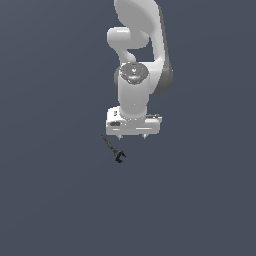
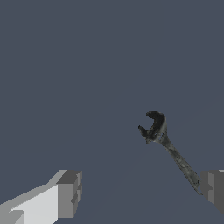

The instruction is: Pick up the object and move it to a goal position.

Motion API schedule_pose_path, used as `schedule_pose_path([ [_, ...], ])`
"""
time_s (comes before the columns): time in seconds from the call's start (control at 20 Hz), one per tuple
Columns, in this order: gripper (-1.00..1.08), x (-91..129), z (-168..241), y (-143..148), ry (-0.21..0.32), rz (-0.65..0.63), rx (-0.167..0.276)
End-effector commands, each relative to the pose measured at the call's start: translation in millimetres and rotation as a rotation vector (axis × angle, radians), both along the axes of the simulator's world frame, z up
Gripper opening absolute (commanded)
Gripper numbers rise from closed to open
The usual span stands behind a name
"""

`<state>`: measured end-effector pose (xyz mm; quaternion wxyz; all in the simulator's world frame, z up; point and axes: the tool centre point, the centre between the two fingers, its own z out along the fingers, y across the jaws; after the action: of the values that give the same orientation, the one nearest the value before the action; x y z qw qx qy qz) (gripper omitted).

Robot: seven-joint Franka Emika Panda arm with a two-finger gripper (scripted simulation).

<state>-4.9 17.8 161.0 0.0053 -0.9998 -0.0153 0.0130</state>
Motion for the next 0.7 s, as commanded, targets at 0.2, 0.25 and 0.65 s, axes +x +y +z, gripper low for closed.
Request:
schedule_pose_path([
  [0.2, 1.0, 3, 5, -4, -0.011, -0.001, 0.002],
  [0.25, 1.0, 4, 8, -7, -0.017, -0.001, 0.004],
  [0.65, 1.0, 9, 18, -15, -0.039, -0.003, 0.008],
])
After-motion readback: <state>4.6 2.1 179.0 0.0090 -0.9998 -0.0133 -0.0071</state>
